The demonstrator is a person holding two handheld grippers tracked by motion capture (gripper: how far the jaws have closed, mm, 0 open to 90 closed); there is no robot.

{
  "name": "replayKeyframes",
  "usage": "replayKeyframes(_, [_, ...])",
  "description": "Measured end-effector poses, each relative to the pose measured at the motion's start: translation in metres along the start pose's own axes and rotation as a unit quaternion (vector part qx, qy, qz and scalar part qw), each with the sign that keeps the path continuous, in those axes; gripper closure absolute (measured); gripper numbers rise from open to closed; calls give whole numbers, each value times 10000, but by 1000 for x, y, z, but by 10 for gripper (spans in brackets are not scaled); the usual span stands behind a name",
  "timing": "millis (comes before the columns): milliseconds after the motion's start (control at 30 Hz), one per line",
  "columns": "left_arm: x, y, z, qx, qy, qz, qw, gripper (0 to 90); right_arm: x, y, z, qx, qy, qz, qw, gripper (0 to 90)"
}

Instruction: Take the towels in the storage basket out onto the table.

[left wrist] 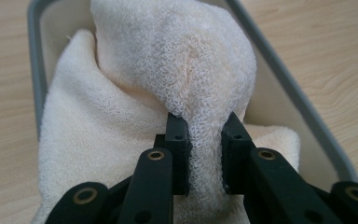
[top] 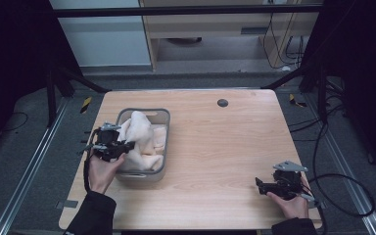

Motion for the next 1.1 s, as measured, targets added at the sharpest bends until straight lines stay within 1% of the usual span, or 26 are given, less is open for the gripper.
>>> replayKeyframes(233, [24,5,11,-52,400,-71,9992,767,0,0,0,3,-3,-12,10000,32])
replayKeyframes(267, [27,6,13,-48,424,-118,9990,766,0,0,0,2,-1,-12,10000,31])
replayKeyframes(300, [30,6,15,-74,499,-99,9987,767,0,0,0,-10,-6,7,10000,32])
replayKeyframes(467, [44,11,24,-207,634,-69,9977,767,0,0,0,2,-13,-9,10000,31])
replayKeyframes(633, [61,15,33,-257,753,-51,9968,767,0,0,0,-9,-5,-5,10000,31])
replayKeyframes(833, [82,15,44,-271,916,-17,9954,767,0,0,0,4,-14,-22,10000,30])
replayKeyframes(967, [97,13,52,-251,1076,12,9939,767,0,0,0,-3,-12,-15,10000,30])
replayKeyframes(1000, [99,13,53,-254,1084,16,9938,767,0,0,0,-1,-16,-17,10000,30])
replayKeyframes(1100, [108,15,55,-273,1222,49,9921,767,0,0,0,1,-16,-22,10000,30])
Point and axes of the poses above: each handheld gripper's, and its own axes: x roughly backward along the jaws, z roughly out of its top, y roughly to its right, the point moved 7 cm from there along -x, roughly forward along the jaws, and after that the axes turned 14 degrees about -y, right-handed, at the moved point
